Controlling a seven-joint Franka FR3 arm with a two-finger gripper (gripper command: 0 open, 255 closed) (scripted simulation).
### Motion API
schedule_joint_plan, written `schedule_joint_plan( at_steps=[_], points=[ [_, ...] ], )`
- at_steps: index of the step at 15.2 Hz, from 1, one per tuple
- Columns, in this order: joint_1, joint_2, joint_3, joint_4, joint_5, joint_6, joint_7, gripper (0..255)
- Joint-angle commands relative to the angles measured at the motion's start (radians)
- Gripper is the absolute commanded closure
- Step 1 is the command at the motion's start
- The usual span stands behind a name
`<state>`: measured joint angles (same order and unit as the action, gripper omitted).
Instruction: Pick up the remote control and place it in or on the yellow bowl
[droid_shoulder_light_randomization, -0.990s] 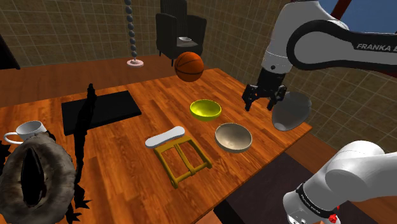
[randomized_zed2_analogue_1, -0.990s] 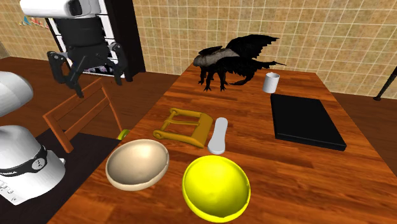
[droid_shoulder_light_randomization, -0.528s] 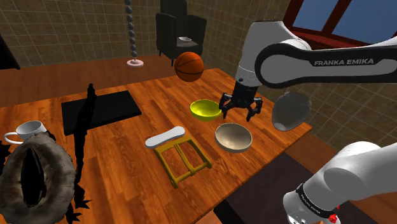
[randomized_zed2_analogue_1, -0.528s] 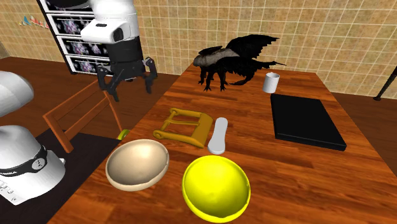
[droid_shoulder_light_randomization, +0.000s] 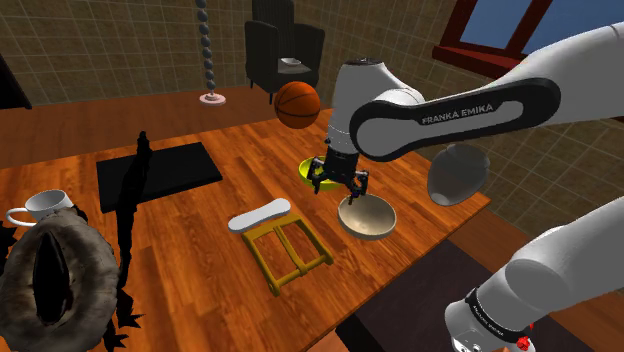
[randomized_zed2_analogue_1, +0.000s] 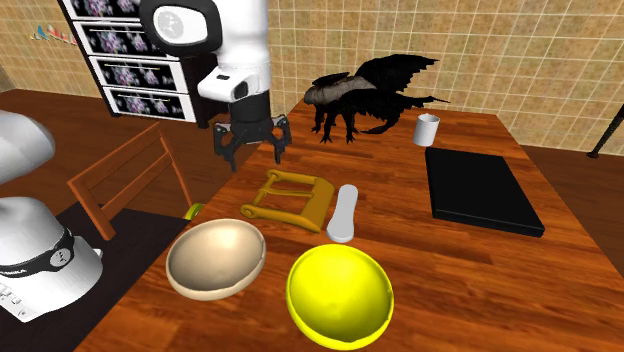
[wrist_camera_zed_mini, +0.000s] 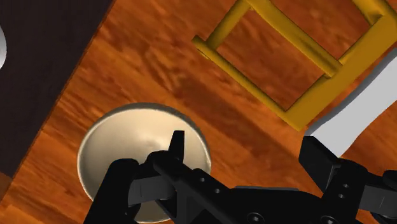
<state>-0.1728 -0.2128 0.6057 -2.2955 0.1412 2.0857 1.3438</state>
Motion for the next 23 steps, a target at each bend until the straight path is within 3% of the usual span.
schedule_joint_plan(
  at_steps=[1, 6, 12, 17, 23],
  points=[
    [-0.022, 0.107, 0.040, 0.052, -0.061, 0.046, 0.128, 0],
    [-0.010, 0.356, 0.060, 0.196, -0.247, 0.104, 0.431, 0],
    [0.094, 0.622, -0.030, 0.413, -0.415, 0.110, 0.716, 0],
    [0.182, 0.816, -0.119, 0.627, -0.479, 0.089, 0.877, 0],
    [0.194, 0.859, -0.137, 0.623, -0.500, 0.134, 0.892, 0]
  ],
)
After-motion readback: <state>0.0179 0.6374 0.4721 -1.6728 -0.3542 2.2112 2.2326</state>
